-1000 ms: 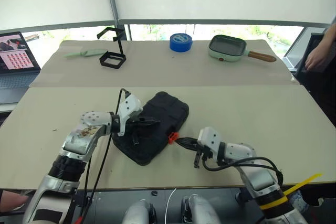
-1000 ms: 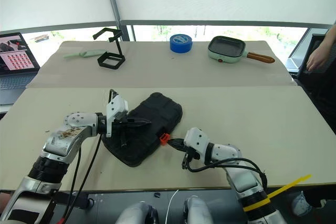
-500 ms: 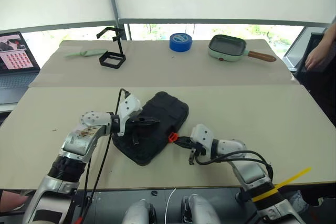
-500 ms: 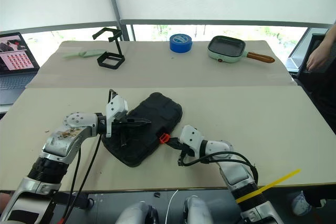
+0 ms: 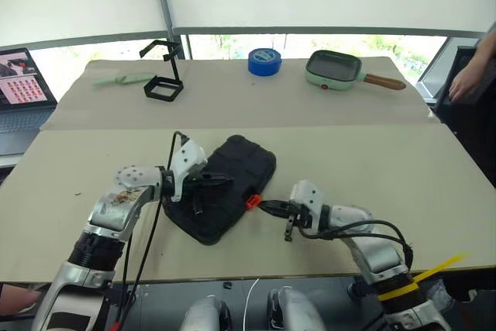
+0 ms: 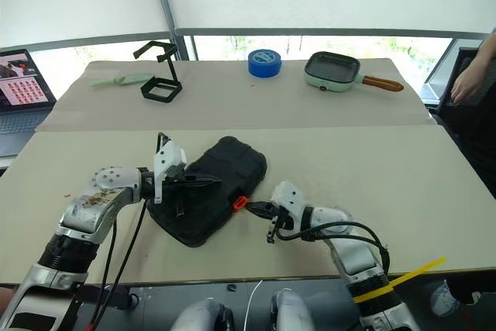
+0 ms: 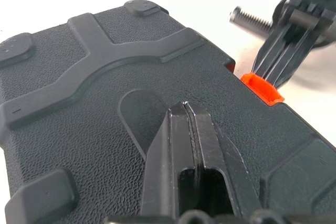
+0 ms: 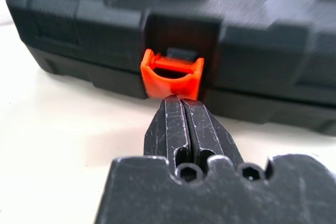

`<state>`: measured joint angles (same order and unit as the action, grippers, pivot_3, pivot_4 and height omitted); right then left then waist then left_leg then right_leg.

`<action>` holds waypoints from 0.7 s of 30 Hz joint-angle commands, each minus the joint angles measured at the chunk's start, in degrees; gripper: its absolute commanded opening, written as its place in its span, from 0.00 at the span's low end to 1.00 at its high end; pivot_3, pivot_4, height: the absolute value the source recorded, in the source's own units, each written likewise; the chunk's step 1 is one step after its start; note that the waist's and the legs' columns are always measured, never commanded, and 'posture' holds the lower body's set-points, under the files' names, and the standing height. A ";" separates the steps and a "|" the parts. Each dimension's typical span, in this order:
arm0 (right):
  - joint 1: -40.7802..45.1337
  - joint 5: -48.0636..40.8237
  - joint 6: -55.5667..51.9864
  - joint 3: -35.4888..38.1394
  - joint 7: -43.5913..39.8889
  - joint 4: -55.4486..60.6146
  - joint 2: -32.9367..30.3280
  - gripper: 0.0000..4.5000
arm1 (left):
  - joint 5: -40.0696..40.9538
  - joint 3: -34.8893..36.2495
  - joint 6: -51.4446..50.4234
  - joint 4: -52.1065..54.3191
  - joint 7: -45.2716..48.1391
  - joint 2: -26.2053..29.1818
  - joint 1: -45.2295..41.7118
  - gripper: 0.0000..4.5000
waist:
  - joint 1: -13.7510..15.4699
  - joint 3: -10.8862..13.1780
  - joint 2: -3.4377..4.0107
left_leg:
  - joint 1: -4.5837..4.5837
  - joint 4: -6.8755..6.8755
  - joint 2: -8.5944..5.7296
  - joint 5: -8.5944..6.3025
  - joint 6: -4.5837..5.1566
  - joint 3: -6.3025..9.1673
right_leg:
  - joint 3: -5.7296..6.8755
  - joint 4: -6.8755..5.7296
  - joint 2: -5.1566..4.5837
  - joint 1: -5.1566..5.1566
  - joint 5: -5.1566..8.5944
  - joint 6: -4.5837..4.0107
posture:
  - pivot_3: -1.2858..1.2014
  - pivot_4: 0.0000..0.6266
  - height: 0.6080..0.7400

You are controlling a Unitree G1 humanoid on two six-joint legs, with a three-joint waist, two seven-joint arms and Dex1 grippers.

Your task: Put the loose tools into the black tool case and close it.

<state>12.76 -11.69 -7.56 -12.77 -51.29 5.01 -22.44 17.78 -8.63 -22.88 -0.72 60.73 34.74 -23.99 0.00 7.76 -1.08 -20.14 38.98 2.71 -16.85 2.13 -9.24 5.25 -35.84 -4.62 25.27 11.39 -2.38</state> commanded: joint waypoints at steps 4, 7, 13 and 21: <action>2.63 -2.08 -0.33 -0.75 -0.78 3.17 1.46 0.00 | -3.10 -3.66 -2.82 -4.04 -0.63 0.21 4.42 0.00 | -0.03 -0.09 0.14 | 0.05 -0.06 0.03 0.01 -0.03 0.05 | 0.00 0.01 0.13 -0.02 0.02 -0.03 | 0.52 0.24 1.00; 3.22 -2.02 -1.82 -1.58 -1.00 2.86 1.84 0.00 | -3.09 -3.68 -2.86 -4.03 -0.74 0.17 4.64 0.00 | -0.02 -0.11 0.18 | 0.06 -0.06 0.04 0.01 -0.04 0.04 | 0.00 0.02 0.14 -0.02 0.02 -0.03 | 0.52 0.24 1.00; 3.07 -1.30 -1.60 -1.33 -0.62 1.61 1.51 0.00 | -3.25 -3.57 -2.55 -4.61 -0.78 0.13 4.68 0.00 | 0.03 -0.13 0.21 | 0.01 -0.06 0.02 0.01 -0.03 0.04 | 0.02 0.10 0.10 -0.02 0.03 -0.03 | 0.52 0.24 1.00; -2.77 -7.54 -2.92 6.28 -1.38 7.69 -2.77 0.00 | -3.09 -2.87 -2.50 -3.80 -1.09 0.81 5.65 0.00 | 0.22 -0.17 0.26 | 0.00 -0.15 0.02 -0.01 -0.05 0.07 | 0.02 0.19 0.09 -0.01 0.03 -0.04 | 0.52 0.24 1.00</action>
<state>10.75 -17.04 -9.66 -7.77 -52.08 10.05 -25.00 17.79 -8.15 -22.61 0.13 60.06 34.57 -22.79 0.22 7.59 -0.82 -20.13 38.78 2.75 -16.86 2.08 -9.17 5.27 -35.58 -4.52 25.24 11.42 -2.42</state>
